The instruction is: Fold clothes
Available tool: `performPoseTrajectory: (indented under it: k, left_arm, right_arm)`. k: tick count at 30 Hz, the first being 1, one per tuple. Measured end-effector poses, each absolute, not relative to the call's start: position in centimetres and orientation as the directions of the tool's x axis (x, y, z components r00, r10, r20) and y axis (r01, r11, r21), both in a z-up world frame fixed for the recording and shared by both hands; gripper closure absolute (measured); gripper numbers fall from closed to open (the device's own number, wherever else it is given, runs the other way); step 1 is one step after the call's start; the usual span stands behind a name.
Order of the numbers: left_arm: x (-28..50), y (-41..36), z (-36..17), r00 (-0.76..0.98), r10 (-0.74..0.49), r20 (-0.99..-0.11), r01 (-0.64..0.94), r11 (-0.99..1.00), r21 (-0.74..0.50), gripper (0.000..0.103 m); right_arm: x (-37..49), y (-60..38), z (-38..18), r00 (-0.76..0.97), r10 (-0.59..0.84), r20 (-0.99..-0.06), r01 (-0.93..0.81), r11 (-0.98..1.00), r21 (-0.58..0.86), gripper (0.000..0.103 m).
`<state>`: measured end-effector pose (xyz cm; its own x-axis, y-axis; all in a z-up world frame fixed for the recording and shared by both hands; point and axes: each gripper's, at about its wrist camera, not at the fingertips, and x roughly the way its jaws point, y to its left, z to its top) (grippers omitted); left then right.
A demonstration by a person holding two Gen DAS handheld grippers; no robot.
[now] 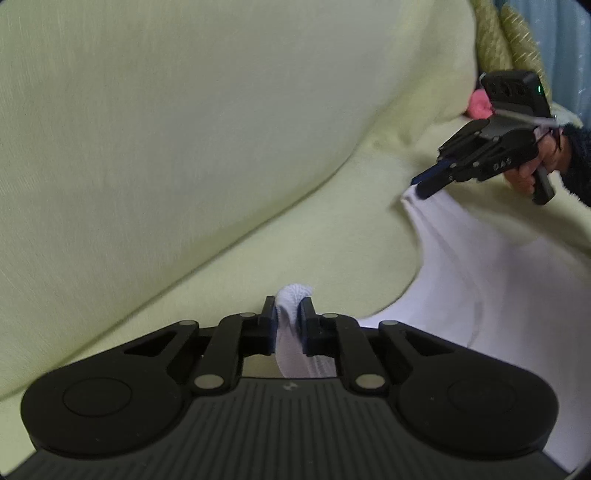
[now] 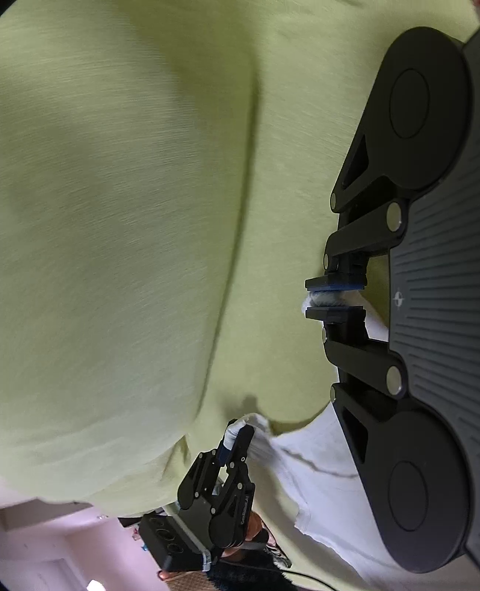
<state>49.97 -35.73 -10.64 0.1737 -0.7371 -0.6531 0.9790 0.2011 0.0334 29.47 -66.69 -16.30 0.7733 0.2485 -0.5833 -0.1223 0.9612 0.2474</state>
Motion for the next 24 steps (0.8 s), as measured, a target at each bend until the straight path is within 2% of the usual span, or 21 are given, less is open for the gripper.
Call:
performPoseTrajectory:
  k: [5, 9, 11, 16, 17, 18, 19, 21, 24]
  left_arm:
    - [43.5, -30.9, -6.2, 0.218, -0.802, -0.556, 0.975, 0.203, 0.089, 0.093]
    - [34.5, -25.9, -5.7, 0.227, -0.818, -0.529, 0.969, 0.134, 0.21, 0.09]
    - [30.1, -23.9, -6.9, 0.23, -0.808, -0.543, 0.958, 0.09, 0.272, 0.089]
    - [23.2, -19.9, -10.9, 0.222, -0.752, -0.621, 0.951, 0.027, 0.308, 0.079]
    - [22.1, -19.2, -11.5, 0.237, -0.741, -0.628, 0.944, 0.025, 0.328, 0.075]
    - [21.0, -18.8, -12.0, 0.255, -0.731, -0.633, 0.935, 0.02, 0.353, 0.072]
    - [20.0, -18.3, -12.5, 0.274, -0.721, -0.636, 0.924, 0.014, 0.382, 0.07]
    - [18.3, -17.5, -13.1, 0.315, -0.707, -0.634, 0.894, -0.003, 0.447, 0.07]
    - [16.2, -17.9, -14.0, 0.396, -0.696, -0.599, 0.812, -0.039, 0.582, 0.069]
  right_arm:
    - [23.3, -60.6, -11.1, 0.863, 0.155, -0.481, -0.175, 0.985, 0.002, 0.096]
    - [15.7, -53.9, -9.2, 0.892, 0.124, -0.435, -0.218, 0.96, -0.173, 0.096]
    - [12.1, -50.2, -9.8, 0.884, 0.132, -0.448, -0.26, 0.936, -0.238, 0.096]
    - [5.1, -42.3, -14.1, 0.844, 0.092, -0.529, -0.342, 0.851, -0.397, 0.094]
    - [4.2, -41.1, -15.1, 0.838, 0.064, -0.542, -0.351, 0.824, -0.445, 0.092]
    - [3.4, -39.8, -16.2, 0.832, 0.034, -0.554, -0.36, 0.794, -0.491, 0.082]
    - [2.5, -38.6, -17.3, 0.826, 0.004, -0.564, -0.369, 0.76, -0.534, 0.078]
    - [1.0, -37.2, -18.6, 0.815, -0.044, -0.578, -0.38, 0.712, -0.59, 0.078]
    - [0.4, -36.0, -19.1, 0.813, -0.104, -0.573, -0.351, 0.698, -0.624, 0.071]
